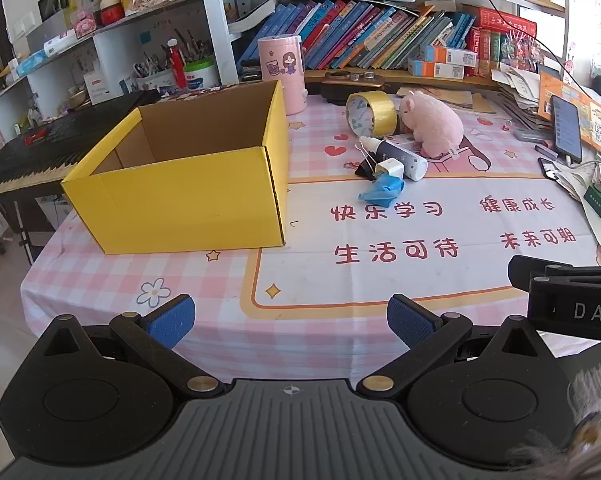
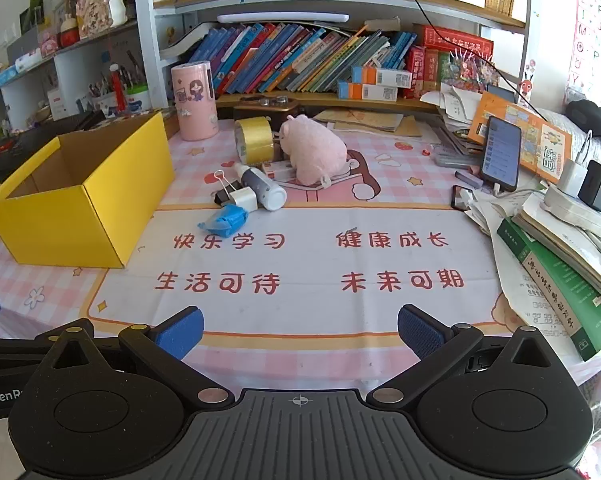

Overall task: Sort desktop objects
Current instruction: 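Move both tools toward the pink plush pig and small items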

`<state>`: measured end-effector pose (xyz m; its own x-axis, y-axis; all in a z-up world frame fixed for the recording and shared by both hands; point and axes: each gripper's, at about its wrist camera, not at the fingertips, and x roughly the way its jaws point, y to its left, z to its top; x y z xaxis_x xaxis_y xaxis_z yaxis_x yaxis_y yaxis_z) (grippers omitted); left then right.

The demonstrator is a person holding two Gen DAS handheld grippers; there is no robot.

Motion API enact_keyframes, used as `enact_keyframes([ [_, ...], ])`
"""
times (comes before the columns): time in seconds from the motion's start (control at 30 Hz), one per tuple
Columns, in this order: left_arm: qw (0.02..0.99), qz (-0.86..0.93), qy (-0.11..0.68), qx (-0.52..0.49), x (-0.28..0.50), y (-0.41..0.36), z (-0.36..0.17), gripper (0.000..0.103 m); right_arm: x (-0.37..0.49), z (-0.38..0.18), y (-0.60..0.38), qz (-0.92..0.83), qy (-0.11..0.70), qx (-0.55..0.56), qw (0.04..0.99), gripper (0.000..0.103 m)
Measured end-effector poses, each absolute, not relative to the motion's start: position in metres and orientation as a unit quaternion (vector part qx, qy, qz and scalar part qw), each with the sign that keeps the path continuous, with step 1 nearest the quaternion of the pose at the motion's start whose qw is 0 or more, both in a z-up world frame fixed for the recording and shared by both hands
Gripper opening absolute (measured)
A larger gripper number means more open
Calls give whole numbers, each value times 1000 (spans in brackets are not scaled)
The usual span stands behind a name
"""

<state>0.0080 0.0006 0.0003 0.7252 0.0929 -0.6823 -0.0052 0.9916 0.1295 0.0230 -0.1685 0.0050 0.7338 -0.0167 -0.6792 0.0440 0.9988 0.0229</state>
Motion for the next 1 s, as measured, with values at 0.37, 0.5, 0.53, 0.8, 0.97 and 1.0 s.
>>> enact_keyframes([
  [0.37, 929, 15, 366, 55, 8, 8, -2, 103, 20, 5, -168, -30, 370, 18, 928, 103],
  [0.5, 930, 12, 363, 55, 3, 7, -3, 103, 16, 6, -168, -33, 369, 18, 929, 103],
  [0.53, 930, 13, 363, 56, 2, 8, -3, 103, 15, 6, -167, -34, 369, 17, 929, 103],
  [0.8, 930, 17, 364, 57, -4, 11, -3, 103, 11, 7, -163, -33, 371, 13, 928, 103],
  [0.97, 929, 22, 365, 58, -6, 13, -3, 103, 10, 6, -161, -29, 373, 12, 927, 103],
  [1.0, 929, 23, 366, 58, -6, 13, -3, 103, 10, 6, -160, -29, 374, 12, 927, 103],
])
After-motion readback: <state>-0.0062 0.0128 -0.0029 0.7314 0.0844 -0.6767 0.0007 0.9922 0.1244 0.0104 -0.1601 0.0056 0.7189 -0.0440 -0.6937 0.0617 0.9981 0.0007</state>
